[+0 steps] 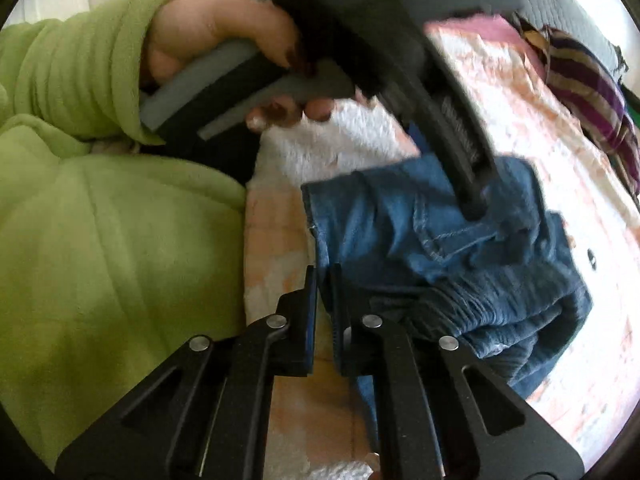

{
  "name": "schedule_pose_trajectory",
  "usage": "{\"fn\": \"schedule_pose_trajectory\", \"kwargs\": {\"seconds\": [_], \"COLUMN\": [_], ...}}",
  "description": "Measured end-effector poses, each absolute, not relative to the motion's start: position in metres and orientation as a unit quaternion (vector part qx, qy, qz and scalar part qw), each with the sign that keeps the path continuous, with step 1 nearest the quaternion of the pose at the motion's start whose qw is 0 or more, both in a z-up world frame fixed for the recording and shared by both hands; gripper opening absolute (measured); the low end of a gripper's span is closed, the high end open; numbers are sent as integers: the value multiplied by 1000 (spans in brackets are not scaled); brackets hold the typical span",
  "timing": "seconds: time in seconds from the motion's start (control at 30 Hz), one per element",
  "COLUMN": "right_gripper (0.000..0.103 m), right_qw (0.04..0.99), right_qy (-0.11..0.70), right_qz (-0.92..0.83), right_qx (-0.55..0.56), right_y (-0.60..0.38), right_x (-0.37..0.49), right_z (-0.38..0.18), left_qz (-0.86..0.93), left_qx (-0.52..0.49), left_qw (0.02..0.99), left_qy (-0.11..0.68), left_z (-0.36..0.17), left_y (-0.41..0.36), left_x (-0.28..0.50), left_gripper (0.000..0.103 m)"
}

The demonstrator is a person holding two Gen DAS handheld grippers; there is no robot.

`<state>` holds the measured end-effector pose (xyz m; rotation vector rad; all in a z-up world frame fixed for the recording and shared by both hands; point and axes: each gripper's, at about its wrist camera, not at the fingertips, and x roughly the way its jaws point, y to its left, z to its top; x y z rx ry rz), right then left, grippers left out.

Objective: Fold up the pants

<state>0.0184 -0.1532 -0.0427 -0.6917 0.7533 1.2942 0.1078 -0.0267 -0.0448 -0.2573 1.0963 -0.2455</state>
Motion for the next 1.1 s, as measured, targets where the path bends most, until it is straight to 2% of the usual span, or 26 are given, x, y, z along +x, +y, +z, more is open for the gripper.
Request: {"fn": "schedule_pose_trajectory", "kwargs": {"seconds": [0.1, 0.17, 0.23, 0.47, 0.53, 0.67, 0.83, 0.9, 1.1], "right_gripper": [6, 13, 28, 44, 54, 61, 77, 79, 82], "right_qw": [682, 686, 695, 756, 776, 809, 844, 855, 867], "right_qy": [339, 341, 332, 283, 273, 259, 257, 257, 290], "right_qz": [577, 581, 582, 551, 534, 504, 459, 438, 399], "right_qx": [-295, -275, -261, -214, -195, -157, -101, -101, -70], "right_y": [-154, -160, -167, -204, -212, -229, -249, -254, -263], "right_x": [18, 19, 18, 20, 26, 37, 62, 68, 93], "right_z": [-38, -27, -16, 31, 41, 57, 67, 65, 51], "left_qz": [-113, -111, -105, -108, -109, -107, -101, -99, -95], "left_qx": [-129, -121, -103, -84, -84, -78, -80, -81, -84], "left_qw": [846, 855, 867, 885, 888, 892, 895, 895, 894], "left_qy": [506, 492, 477, 444, 439, 433, 428, 427, 430], "left_z": [-43, -36, -27, -1, 4, 11, 13, 13, 10], "left_y": [-25, -27, -30, -36, -37, -39, -36, -35, -33], "left_x": [102, 96, 90, 73, 70, 68, 67, 66, 67], "left_gripper": [56, 58, 62, 62, 70, 73, 78, 82, 82]}}
